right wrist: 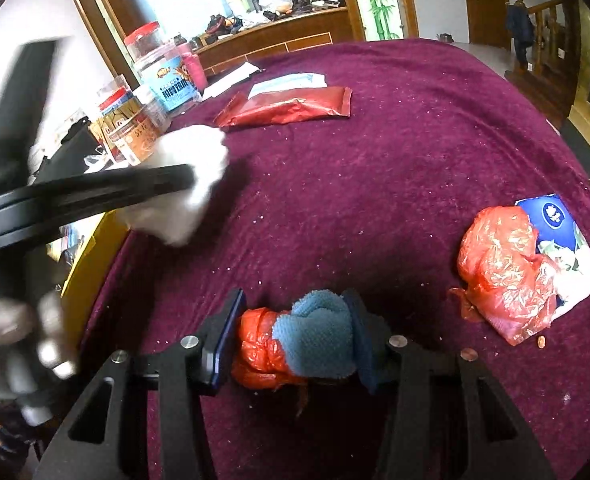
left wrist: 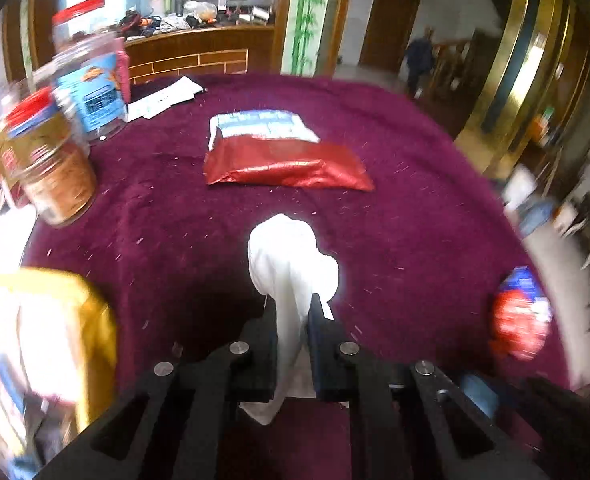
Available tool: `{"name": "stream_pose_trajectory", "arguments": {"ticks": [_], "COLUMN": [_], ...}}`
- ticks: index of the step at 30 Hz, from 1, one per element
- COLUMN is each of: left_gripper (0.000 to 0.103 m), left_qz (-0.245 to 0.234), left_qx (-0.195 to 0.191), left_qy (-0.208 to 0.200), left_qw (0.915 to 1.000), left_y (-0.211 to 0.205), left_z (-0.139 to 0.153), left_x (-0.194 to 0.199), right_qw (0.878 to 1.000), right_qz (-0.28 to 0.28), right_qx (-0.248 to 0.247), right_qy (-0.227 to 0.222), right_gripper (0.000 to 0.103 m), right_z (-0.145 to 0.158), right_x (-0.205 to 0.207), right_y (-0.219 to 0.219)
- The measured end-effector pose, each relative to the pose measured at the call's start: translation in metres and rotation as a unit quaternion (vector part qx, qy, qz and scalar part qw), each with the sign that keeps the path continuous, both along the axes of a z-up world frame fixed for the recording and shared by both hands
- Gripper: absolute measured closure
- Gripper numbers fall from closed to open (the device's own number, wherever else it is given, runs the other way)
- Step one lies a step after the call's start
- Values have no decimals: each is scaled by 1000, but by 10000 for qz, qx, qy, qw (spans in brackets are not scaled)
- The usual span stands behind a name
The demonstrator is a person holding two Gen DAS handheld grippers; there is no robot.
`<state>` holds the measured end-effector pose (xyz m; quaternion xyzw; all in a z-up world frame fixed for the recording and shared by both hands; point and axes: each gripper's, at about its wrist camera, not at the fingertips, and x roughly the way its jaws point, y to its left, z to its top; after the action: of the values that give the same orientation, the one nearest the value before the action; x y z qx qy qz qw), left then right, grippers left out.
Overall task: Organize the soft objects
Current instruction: 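Carry the white cloth and red bag into the tray and open both tools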
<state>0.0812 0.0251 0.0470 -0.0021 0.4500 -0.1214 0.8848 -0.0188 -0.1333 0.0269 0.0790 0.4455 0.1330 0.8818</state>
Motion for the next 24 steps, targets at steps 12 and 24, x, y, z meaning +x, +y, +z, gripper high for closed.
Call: {"name": "stream_pose_trajectory", "arguments": {"ticks": [12,24], "left_gripper": [91,54], "left_qz": [498,1843], "left_qx": [-1465,-934], "left_qy": [-553,142], "left_qw": [9864,9783], "left_y": [168,281], "left_z": [82,4], "left_x": [-169,-227], "right_qw": [9969,9861], "right_qz": [-269,1433], "right_qx": [-501,-215], "right_qy": [-537,-819], "right_gripper": [57,56], "right_z": [13,83], "right_x": [-8,-77], "right_y": [8,144]}}
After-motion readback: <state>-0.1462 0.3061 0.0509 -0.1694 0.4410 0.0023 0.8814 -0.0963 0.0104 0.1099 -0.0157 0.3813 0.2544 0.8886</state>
